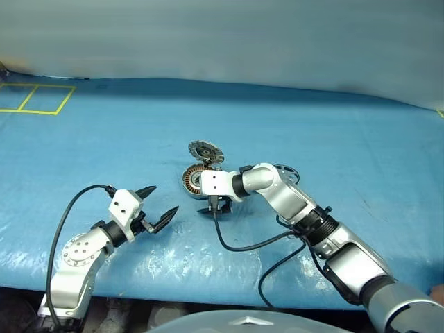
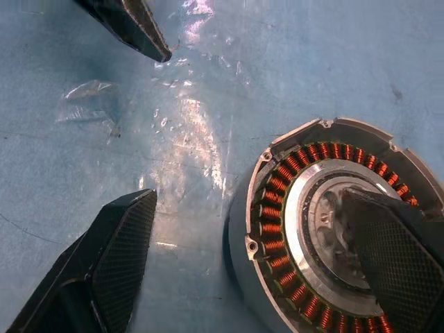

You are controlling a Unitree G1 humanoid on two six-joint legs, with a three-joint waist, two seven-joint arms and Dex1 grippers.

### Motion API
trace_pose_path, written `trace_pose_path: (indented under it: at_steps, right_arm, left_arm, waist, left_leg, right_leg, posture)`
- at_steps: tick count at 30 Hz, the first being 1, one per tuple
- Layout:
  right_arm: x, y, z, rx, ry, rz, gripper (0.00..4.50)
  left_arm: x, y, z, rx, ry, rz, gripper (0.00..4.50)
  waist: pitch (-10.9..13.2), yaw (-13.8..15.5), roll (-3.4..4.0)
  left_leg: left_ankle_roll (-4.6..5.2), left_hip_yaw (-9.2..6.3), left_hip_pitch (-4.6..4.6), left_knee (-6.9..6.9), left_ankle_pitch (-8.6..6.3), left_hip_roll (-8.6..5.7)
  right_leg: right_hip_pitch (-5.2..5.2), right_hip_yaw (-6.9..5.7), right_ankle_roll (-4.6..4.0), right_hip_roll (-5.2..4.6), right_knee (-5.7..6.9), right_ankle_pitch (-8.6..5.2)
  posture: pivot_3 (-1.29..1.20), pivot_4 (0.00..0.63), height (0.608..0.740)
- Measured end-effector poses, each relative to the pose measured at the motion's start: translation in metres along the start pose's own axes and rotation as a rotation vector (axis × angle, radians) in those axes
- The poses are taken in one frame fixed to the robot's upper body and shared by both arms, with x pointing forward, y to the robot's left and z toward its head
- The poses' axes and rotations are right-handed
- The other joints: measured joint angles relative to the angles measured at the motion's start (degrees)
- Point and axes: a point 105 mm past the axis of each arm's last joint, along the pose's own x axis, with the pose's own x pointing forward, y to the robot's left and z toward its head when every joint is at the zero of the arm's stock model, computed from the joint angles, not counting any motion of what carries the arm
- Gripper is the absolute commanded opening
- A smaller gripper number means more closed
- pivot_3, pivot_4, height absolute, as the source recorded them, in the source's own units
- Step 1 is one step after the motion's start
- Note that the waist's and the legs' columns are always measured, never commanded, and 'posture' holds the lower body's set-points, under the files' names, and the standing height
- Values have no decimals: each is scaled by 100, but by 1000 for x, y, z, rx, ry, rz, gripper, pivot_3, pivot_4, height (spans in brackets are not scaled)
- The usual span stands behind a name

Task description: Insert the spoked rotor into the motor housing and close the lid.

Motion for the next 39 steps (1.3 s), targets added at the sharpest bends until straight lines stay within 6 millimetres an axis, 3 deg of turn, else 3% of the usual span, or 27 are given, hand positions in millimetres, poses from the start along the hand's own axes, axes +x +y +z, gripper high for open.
trace_pose_path:
  at_steps: [6,18,21,26,27,32,39]
  right_arm:
    - [-7,-11,-2,-32,40,-32,4468]
    - [2,0,-11,-141,112,4,4468]
    - [4,2,-11,-195,127,9,3853]
    - [1,-3,-13,-360,195,4,2223]
    - [2,-3,-13,-375,201,7,2104]
    - [-2,-1,-14,-405,227,20,2104]
    - [-39,29,-22,-386,266,141,2104]
  left_arm:
    - [5,-7,0,4,-1,-30,4500]
    - [11,-8,3,21,-11,-44,4500]
    - [12,-8,3,18,-12,-44,4500]
    - [14,-10,4,18,-19,-47,4500]
    - [14,-10,4,17,-20,-47,4500]
    - [18,-16,3,15,-21,-60,4500]
    - [21,-20,1,9,-20,-75,4500]
  waist:
    - [1,1,2]
    - [1,-6,2]
    - [1,-6,2]
    - [-1,4,2]
    - [-3,5,0]
    - [-4,31,3]
    - [-5,124,4]
  left_leg:
    - [0,0,0,0,0,0]
    - [0,1,0,-2,0,0]
    - [0,1,1,-2,0,0]
    - [-1,1,5,-1,0,-2]
    - [-1,0,6,-1,0,-1]
    - [-1,0,7,-1,1,-3]
    - [4,-1,6,-2,-3,-6]
  right_leg:
    - [0,0,0,0,0,0]
    - [-2,1,0,0,0,0]
    - [-1,1,0,0,0,0]
    - [3,1,0,0,0,0]
    - [4,0,0,0,0,0]
    - [6,0,0,-2,-1,0]
    - [11,-4,2,-8,-13,-1]
  posture:
    - [0,150,740]
    - [0,150,740]
    - [0,150,740]
    - [0,150,740]
    - [0,150,740]
    - [0,150,740]
    - [0,150,740]
